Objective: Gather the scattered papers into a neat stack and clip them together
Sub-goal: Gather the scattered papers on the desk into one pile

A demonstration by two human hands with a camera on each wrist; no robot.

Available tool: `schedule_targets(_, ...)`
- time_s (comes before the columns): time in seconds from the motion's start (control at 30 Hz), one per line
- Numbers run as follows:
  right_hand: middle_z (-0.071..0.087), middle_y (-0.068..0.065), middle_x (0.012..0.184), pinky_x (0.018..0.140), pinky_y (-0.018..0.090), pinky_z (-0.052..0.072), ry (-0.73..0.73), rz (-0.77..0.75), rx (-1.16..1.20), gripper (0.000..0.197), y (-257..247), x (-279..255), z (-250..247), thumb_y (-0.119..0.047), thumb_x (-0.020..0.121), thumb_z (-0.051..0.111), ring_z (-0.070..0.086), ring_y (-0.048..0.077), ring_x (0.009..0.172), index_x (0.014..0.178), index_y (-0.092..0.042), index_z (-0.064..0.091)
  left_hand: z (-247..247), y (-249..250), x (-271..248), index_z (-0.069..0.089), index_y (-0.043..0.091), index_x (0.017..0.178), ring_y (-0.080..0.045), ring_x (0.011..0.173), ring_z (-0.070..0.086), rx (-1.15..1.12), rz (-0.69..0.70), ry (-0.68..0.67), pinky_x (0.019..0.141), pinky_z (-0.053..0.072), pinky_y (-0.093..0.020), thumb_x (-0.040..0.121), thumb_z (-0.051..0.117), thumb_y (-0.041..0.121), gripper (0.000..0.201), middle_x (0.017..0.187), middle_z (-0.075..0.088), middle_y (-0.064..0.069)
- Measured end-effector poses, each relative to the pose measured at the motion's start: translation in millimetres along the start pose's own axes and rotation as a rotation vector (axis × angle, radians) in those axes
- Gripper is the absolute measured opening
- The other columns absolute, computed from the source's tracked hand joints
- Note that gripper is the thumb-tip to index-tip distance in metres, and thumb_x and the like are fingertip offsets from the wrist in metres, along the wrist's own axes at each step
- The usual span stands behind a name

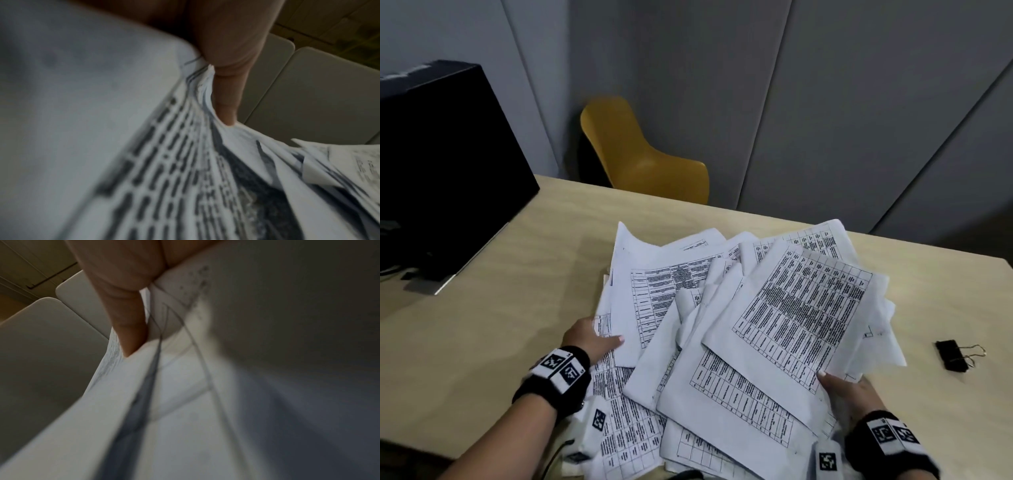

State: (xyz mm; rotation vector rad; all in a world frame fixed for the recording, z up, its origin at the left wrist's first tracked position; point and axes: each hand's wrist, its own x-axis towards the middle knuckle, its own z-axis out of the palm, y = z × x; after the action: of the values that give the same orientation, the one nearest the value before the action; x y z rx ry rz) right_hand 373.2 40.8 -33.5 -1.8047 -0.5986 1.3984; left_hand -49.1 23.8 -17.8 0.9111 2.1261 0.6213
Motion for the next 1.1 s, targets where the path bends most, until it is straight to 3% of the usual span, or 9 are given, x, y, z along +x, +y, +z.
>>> schedule_targets(0.07,0.055,0.029,0.119,0.087,0.036,0.042,0.023,-0.035,-0.025,0.055,-3,2,-2,-0.001,0.078,0.069,0.057,0.033,0.092,0.121,0.011,0.037,1,2,-1,0.065,0.003,0.106,-0.03,0.095,0.065,0.004,0.01,0.032,0.088,0.05,-0.035,0.072,0.077,0.017,0.038,0.104,0.07,-0.017)
schedule_targets(0.17,0.06,0.028,0.106,0.086,0.039,0.045,0.047,-0.074,-0.046,0.047,-2,3,-1,0.0,0.079,0.068,0.058,0.035,0.09,0.114,0.012,0.041,-11,13,-7,0.063,0.002,0.108,-0.029,0.087,0.063,-0.021,0.058,0.089,0.079,0.048,-0.031,0.079,0.068,0.01,0.03,0.096,0.068,-0.015)
schedule_targets(0.33,0.066,0.023,0.098,0.085,0.053,0.051,0.059,-0.112,-0.131,0.064,17,21,-1,-0.029,0.058,0.082,0.065,0.035,0.083,0.108,-0.003,0.051,-51,39,-32,0.059,0.003,0.11,-0.026,0.071,0.058,-0.14,0.153,0.196,0.058,0.044,-0.024,0.086,0.062,0.011,0.026,0.095,0.065,-0.016)
schedule_targets(0.47,0.064,0.024,0.105,0.089,0.05,0.049,0.06,-0.08,-0.142,0.06,14,20,-1,-0.022,0.067,0.079,0.063,0.037,0.09,0.113,0.0,0.047,-84,65,-53,0.062,0.005,0.103,-0.027,0.077,0.06,-0.163,0.261,0.317,0.07,0.045,-0.031,0.085,0.063,0.015,0.021,0.094,0.066,-0.015)
schedule_targets(0.57,0.06,0.026,0.114,0.09,0.051,0.049,0.072,-0.078,-0.147,0.082,22,29,-3,-0.032,0.061,0.082,0.062,0.042,0.098,0.123,0.0,0.04,-108,82,-61,0.065,0.005,0.102,-0.025,0.082,0.061,-0.224,0.386,0.438,0.078,0.046,-0.034,0.082,0.067,0.012,0.022,0.093,0.065,-0.012)
schedule_targets(0.63,0.063,0.025,0.106,0.079,0.043,0.054,0.046,-0.06,-0.096,0.079,23,31,-4,-0.026,0.061,0.083,0.065,0.036,0.085,0.123,0.002,0.042,-120,93,-66,0.066,0.007,0.1,-0.021,0.078,0.061,-0.307,0.442,0.471,0.077,0.046,-0.032,0.081,0.067,0.01,0.02,0.091,0.064,-0.009)
schedule_targets(0.77,0.064,0.026,0.095,0.074,0.035,0.046,0.032,-0.059,-0.11,0.049,15,23,-4,-0.008,0.073,0.074,0.061,0.032,0.072,0.112,0.006,0.05,-109,104,-64,0.065,0.013,0.081,-0.004,0.056,0.06,-0.425,0.482,0.356,0.065,0.051,-0.023,0.079,0.068,0.006,0.008,0.074,0.064,-0.002)
schedule_targets(0.9,0.063,0.023,0.086,0.065,0.028,0.043,0.049,-0.077,-0.09,0.042,8,10,0,-0.004,0.076,0.071,0.058,0.029,0.066,0.111,0.009,0.051,-54,96,-55,0.067,0.0,0.096,-0.022,0.075,0.064,-0.469,0.363,0.107,0.075,0.053,-0.032,0.077,0.069,0.001,0.019,0.083,0.069,-0.008)
schedule_targets(1.1,0.073,0.013,0.082,0.07,0.038,0.052,-0.088,-0.159,0.047,0.039,8,-12,16,-0.008,0.065,0.079,0.068,0.032,0.077,0.1,-0.001,0.063,7,78,-40,0.067,0.01,0.091,-0.024,0.087,0.068,-0.439,0.208,-0.122,0.09,0.052,-0.042,0.075,0.071,0.0,0.019,0.091,0.072,-0.009)
